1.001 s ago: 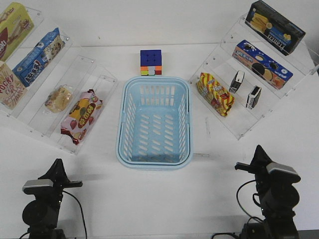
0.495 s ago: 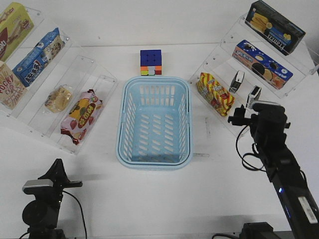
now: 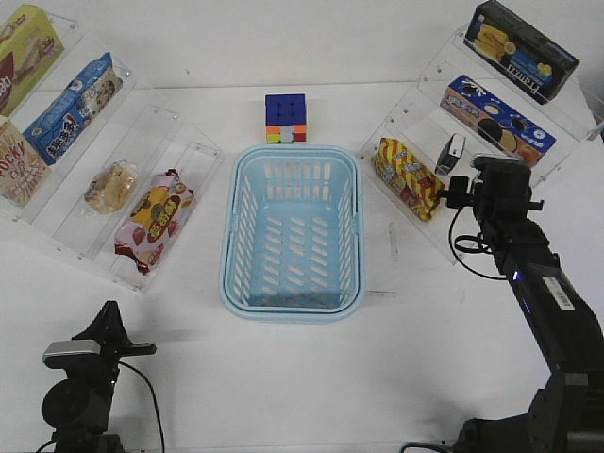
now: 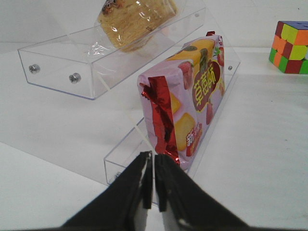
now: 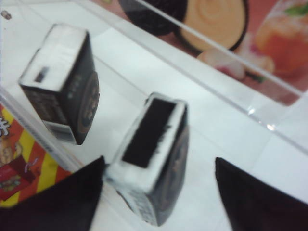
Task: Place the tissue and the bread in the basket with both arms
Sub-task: 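Reach the right gripper to the small black box on the shelf, then grasp the black box with the right gripper and lift it out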
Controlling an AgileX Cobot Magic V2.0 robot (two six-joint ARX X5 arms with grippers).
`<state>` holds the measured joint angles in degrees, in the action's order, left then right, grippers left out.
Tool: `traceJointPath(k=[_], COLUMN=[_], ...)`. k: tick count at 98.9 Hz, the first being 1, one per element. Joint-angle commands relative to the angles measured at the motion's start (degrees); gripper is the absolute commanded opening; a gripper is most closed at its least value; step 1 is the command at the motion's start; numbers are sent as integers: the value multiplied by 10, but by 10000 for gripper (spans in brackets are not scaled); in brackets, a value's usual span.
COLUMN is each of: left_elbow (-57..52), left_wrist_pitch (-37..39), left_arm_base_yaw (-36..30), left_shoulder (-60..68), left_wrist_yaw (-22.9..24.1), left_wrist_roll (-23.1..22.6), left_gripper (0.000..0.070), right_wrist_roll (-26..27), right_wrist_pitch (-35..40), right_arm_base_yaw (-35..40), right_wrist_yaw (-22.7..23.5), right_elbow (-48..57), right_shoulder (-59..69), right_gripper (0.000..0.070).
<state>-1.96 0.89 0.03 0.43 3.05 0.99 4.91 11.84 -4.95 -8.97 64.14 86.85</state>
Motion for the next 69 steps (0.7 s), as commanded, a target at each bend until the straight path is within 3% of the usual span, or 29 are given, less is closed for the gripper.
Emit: traceJointPath(k=[1,6,32,43,60,69], left_elbow=[12,12,12,12,12,12], left_wrist_pitch=[9,9,9,9,9,9], left_arm_base_yaw=[0,0,0,0,0,0], left_shoulder=[0,0,0,0,0,0], left_wrist_yaw=[0,0,0,0,0,0], left_wrist_roll=[-3,-3,-3,-3,-3,-3], left_gripper=[1,1,1,1,1,1], right_wrist_roll=[-1,-6,-5,18,41,37], right_wrist_pitch=[-10,-16,33,45,34,31], right_arm_base_yaw=[-1,-1,3,23,99,174], right_wrist_yaw=[1,1,17,88,247,272], right_elbow=[14,15,41,42,42,42], right_shoulder=[11,10,-78,-144,-191,-183], right_gripper=[116,0,0,0,0,0])
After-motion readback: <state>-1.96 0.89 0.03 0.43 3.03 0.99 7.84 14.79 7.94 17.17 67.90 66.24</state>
